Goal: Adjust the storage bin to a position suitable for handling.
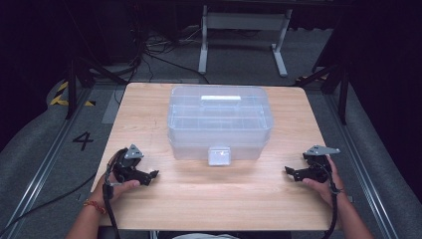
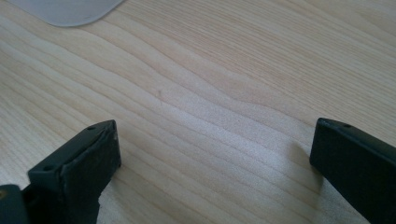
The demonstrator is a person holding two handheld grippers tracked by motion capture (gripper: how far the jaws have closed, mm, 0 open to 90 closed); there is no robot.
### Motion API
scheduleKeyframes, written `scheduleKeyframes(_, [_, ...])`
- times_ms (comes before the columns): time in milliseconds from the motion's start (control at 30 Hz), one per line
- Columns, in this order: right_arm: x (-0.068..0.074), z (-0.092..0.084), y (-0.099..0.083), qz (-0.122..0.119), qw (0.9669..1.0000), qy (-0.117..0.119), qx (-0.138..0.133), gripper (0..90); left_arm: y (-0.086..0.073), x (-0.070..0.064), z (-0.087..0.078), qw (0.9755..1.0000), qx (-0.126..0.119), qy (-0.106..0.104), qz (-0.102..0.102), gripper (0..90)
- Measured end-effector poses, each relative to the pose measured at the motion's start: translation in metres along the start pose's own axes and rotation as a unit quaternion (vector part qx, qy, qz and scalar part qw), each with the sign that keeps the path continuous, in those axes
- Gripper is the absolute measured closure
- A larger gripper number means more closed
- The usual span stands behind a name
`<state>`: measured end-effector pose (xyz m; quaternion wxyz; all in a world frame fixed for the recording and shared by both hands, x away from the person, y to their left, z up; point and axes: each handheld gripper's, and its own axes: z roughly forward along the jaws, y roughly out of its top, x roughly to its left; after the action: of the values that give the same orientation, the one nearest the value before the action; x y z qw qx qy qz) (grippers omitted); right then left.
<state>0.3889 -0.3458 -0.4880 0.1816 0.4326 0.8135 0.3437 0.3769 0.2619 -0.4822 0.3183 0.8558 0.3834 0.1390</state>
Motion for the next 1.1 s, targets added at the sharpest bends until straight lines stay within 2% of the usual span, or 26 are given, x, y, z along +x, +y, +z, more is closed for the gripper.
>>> scheduleKeyframes(400, [-0.001,0.000,0.000,0.005,1.0000,-0.002,0.000,3.2,0.000,0.000,0.000,1.0000,-0.002,0.002,0.001,0.3])
scheduleKeyframes(633, [-0.004,-0.005,-0.001,0.016,0.9998,-0.006,-0.014,18.0,0.000,-0.001,0.000,1.0000,0.001,-0.001,-0.003,0.3])
scheduleKeyframes(733, [-0.004,-0.005,-0.001,0.011,0.9998,-0.004,-0.016,22.3,0.000,-0.001,0.000,1.0000,0.001,0.000,-0.003,0.3])
scheduleKeyframes(833, [-0.003,-0.010,0.002,0.002,0.9995,-0.013,-0.030,22.7,0.000,-0.001,0.000,1.0000,0.002,0.000,-0.004,0.3])
scheduleKeyframes(967, [-0.002,-0.021,0.005,-0.008,0.9985,-0.007,-0.053,25.8,0.000,-0.001,0.000,1.0000,0.000,0.000,-0.003,0.3])
scheduleKeyframes(1100, [0.001,-0.028,0.011,-0.013,0.9977,-0.006,-0.066,27.3,0.000,0.000,0.000,1.0000,0.000,0.002,0.000,0.3])
